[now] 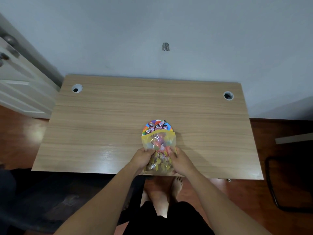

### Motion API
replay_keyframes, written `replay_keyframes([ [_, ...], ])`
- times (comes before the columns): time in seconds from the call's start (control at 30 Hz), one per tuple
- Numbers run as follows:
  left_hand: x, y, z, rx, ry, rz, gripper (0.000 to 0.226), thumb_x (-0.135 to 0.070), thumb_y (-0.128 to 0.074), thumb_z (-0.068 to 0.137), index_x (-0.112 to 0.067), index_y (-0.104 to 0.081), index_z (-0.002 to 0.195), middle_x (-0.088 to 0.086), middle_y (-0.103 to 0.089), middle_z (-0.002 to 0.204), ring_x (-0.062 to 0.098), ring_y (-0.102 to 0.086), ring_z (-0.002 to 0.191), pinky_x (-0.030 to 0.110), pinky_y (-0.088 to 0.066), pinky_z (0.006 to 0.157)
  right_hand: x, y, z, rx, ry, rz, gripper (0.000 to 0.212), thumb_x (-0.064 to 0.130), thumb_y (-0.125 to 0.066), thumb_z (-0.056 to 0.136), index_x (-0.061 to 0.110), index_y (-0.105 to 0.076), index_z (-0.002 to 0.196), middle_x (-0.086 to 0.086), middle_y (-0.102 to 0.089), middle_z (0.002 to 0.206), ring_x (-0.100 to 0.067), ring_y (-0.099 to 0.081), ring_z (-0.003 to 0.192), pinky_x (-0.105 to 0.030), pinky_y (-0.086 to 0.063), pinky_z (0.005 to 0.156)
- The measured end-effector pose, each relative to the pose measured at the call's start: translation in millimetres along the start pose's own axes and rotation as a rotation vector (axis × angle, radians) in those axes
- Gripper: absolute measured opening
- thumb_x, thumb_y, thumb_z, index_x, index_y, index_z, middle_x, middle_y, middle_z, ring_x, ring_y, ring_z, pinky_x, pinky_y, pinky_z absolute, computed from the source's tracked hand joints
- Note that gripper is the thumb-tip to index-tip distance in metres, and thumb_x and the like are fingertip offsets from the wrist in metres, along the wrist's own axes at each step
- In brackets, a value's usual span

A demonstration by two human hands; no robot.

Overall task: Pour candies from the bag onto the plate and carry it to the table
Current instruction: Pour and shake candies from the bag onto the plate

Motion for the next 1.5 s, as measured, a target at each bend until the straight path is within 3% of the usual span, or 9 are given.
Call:
replay_keyframes([
  [0.13, -3, 2, 3, -0.008, -0.03, 0.002, 0.022, -0.022, -0.066, 0.103, -0.004, -0.075, 0.112, 0.024, -0.082, 0.11, 0.043, -0.079, 0.106, 0.053, -0.065, 0.092, -2, 1, 1, -0.014, 0.001, -0.022, 0.032, 0.049, -0.05, 0.11, 0.032, -0.057, 0.135, -0.003, -0.075, 0.106, -0.042, -0.079, 0.072, -0.06, -0.067, 0.062],
  [0.43, -3, -6, -3, 0.028, -0.028, -0.024, 0.011, -0.012, -0.065, 0.106, -0.014, -0.072, 0.098, 0.027, -0.079, 0.118, 0.041, -0.077, 0.106, 0.058, -0.061, 0.1, -17, 0, 5, -0.075, 0.042, -0.061, 0.037, 0.051, -0.054, 0.105, 0.024, -0.062, 0.13, -0.006, -0.078, 0.106, -0.034, -0.08, 0.073, -0.056, -0.068, 0.065],
  [0.5, -1, -10, -4, 0.048, -0.024, -0.025, 0.012, -0.011, -0.064, 0.106, -0.014, -0.074, 0.099, 0.025, -0.08, 0.117, 0.044, -0.078, 0.109, 0.06, -0.061, 0.101, -20, 0, 3, -0.069, 0.038, -0.042, 0.034, 0.047, -0.054, 0.107, 0.021, -0.061, 0.127, -0.01, -0.078, 0.104, -0.039, -0.079, 0.066, -0.051, -0.067, 0.055],
  [0.6, 2, -12, -6, 0.057, -0.016, -0.037, 0.008, -0.014, -0.066, 0.105, -0.014, -0.074, 0.108, 0.023, -0.082, 0.116, 0.044, -0.078, 0.112, 0.061, -0.062, 0.098, -17, 4, -4, -0.079, 0.06, -0.052, 0.034, 0.041, -0.054, 0.11, 0.016, -0.061, 0.133, -0.013, -0.078, 0.115, -0.04, -0.08, 0.077, -0.036, -0.062, 0.051],
  [0.73, 4, -10, -7, 0.046, -0.011, -0.04, 0.027, -0.02, -0.07, 0.102, -0.012, -0.066, 0.128, 0.019, -0.083, 0.114, 0.041, -0.08, 0.108, 0.061, -0.064, 0.094, -15, 6, -10, -0.087, 0.061, -0.048, 0.036, 0.037, -0.052, 0.112, 0.015, -0.06, 0.139, -0.006, -0.074, 0.116, -0.024, -0.073, 0.071, -0.014, -0.052, 0.045],
  [0.9, 4, -6, -14, 0.04, -0.009, -0.092, 0.024, -0.017, -0.068, 0.104, -0.015, -0.064, 0.128, 0.018, -0.082, 0.114, 0.038, -0.08, 0.108, 0.052, -0.067, 0.091, -19, 0, -10, -0.07, 0.057, 0.014, 0.034, 0.046, -0.054, 0.109, 0.024, -0.058, 0.135, -0.007, -0.077, 0.114, -0.035, -0.081, 0.07, -0.047, -0.068, 0.053],
  [1.03, 12, -4, -19, 0.032, -0.024, -0.158, 0.03, -0.018, -0.068, 0.105, -0.015, -0.062, 0.134, 0.017, -0.082, 0.116, 0.037, -0.081, 0.106, 0.05, -0.068, 0.089, -17, 1, -16, -0.1, 0.1, 0.025, 0.03, 0.042, -0.054, 0.11, 0.026, -0.059, 0.134, -0.003, -0.076, 0.114, -0.022, -0.078, 0.064, -0.034, -0.062, 0.045],
  [1.33, 6, -1, -27, 0.038, -0.095, -0.199, 0.032, -0.021, -0.068, 0.105, -0.019, -0.062, 0.136, 0.013, -0.083, 0.115, 0.03, -0.084, 0.099, 0.048, -0.069, 0.084, -16, 2, -17, -0.127, 0.14, 0.064, 0.022, 0.039, -0.056, 0.11, 0.026, -0.062, 0.128, -0.005, -0.077, 0.106, -0.008, -0.071, 0.053, -0.031, -0.057, 0.043],
  [1.5, 1, 1, -28, 0.005, -0.109, -0.168, 0.029, -0.017, -0.065, 0.106, -0.02, -0.063, 0.136, 0.017, -0.081, 0.116, 0.037, -0.082, 0.104, 0.053, -0.068, 0.086, -11, 4, -14, -0.167, 0.167, 0.009, 0.026, 0.035, -0.058, 0.111, 0.02, -0.065, 0.13, 0.0, -0.077, 0.115, -0.023, -0.076, 0.106, -0.032, -0.056, 0.075],
])
Point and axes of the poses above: each hand's wrist, its own z-axis towards the middle knuckle, its own y-axis out of the back of the hand, x = y × z, the point moved 7 cm from there along z, towards the middle knuckle
